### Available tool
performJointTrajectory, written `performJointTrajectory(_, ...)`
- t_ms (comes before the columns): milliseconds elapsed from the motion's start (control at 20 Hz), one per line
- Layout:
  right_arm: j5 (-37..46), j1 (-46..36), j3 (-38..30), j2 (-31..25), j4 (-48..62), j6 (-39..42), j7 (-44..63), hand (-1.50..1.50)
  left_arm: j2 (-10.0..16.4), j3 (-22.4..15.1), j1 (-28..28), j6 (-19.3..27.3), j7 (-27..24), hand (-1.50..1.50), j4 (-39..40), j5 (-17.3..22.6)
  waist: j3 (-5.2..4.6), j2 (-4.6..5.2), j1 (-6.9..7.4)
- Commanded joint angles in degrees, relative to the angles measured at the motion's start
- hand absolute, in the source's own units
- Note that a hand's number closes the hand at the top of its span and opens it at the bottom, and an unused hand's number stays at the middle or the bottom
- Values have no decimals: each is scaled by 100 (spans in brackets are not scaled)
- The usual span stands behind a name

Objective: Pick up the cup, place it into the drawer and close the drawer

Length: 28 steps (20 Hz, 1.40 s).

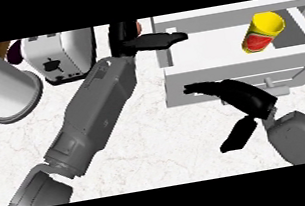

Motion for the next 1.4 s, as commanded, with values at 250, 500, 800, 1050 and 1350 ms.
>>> performJointTrajectory(250, 1129, -1225, 99, 528, 3373, -987, -1136, 150, 433, 62, 654, -447, 45, -150, -595, 29, 7, 6, 405)
performJointTrajectory(500, 846, -1880, -634, 216, 4438, -1316, -2267, 150, 642, 24, 1125, -775, 119, -150, -973, 77, 19, 51, 595)
performJointTrajectory(800, 573, -2943, -1400, -133, 5354, -1516, -2430, 150, 844, -59, 1522, -950, 183, -150, -1303, 47, 23, 97, 807)
performJointTrajectory(1050, 437, -3385, -1734, -365, 5754, -1650, -2338, 150, 879, -77, 1540, -937, 379, -150, -1491, 72, 29, 143, 935)
performJointTrajectory(1350, 132, -3517, -2011, -622, 5648, -1413, -2165, 150, 1076, -151, 1773, -1325, 421, -150, -1672, 80, 22, 167, 1146)
